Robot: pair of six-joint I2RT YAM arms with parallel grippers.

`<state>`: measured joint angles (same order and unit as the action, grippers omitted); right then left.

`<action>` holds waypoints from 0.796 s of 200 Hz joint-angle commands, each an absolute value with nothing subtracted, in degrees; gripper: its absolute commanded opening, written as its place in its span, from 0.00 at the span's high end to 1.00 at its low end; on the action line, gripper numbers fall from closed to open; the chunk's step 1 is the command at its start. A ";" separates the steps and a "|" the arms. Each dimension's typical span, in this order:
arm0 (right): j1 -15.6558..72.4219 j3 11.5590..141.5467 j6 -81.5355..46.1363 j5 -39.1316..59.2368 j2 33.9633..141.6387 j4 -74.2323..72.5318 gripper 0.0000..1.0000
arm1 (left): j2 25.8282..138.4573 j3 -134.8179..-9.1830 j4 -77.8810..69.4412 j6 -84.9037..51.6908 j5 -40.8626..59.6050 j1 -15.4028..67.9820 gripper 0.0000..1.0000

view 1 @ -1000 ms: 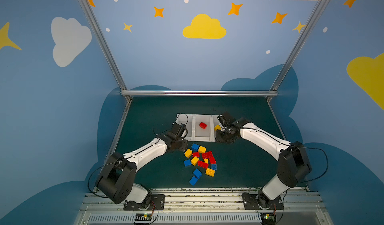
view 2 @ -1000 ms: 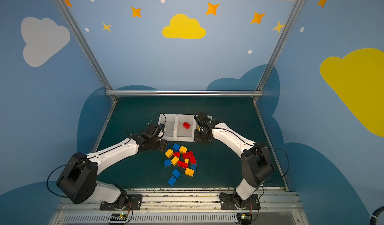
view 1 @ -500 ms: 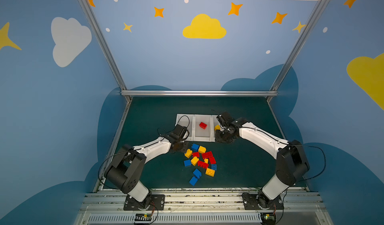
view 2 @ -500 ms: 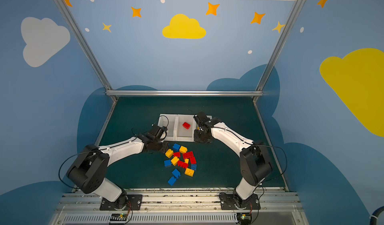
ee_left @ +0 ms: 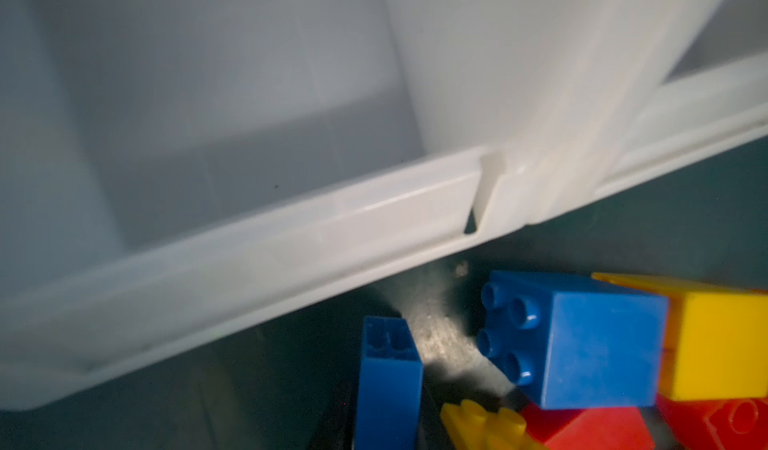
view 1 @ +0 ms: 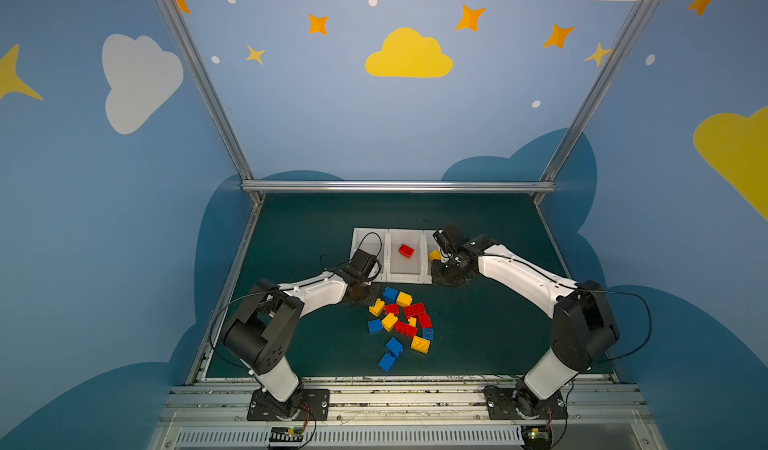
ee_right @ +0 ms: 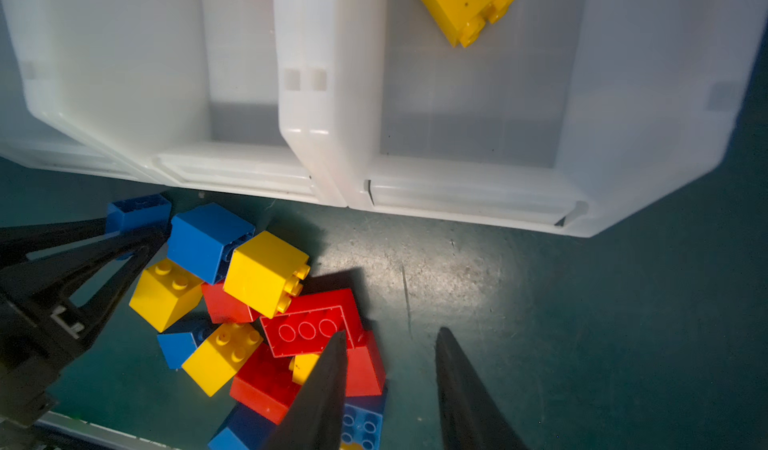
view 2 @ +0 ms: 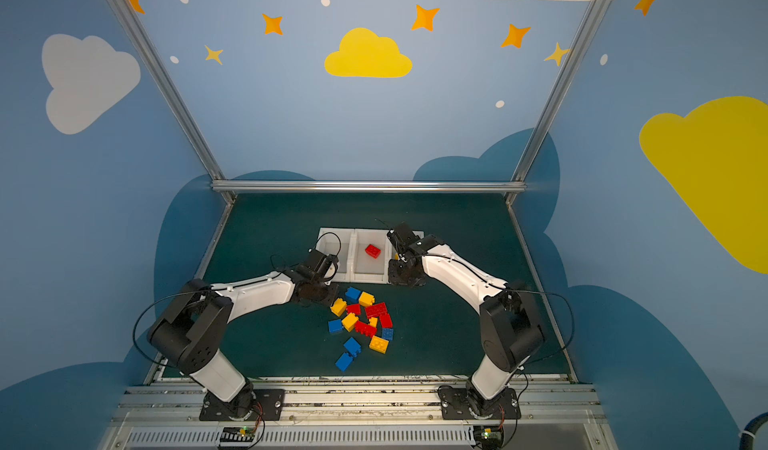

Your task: Sort the legos into containers by color

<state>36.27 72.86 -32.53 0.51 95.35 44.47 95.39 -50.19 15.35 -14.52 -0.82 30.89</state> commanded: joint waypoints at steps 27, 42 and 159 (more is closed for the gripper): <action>36.72 73.44 -32.72 -0.15 95.02 45.63 0.64 | 93.77 -51.79 16.71 -14.22 0.18 30.74 0.77; 36.73 73.41 -32.66 -0.26 94.67 45.35 0.65 | 92.07 -51.86 17.41 -14.24 0.35 30.75 0.77; 36.50 72.97 -32.07 -1.42 92.48 45.87 0.65 | 97.45 -67.81 21.25 -7.66 4.89 23.68 0.75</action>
<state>36.38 72.86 -32.16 -0.56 95.00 44.62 93.08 -65.23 18.52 -10.94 1.63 25.34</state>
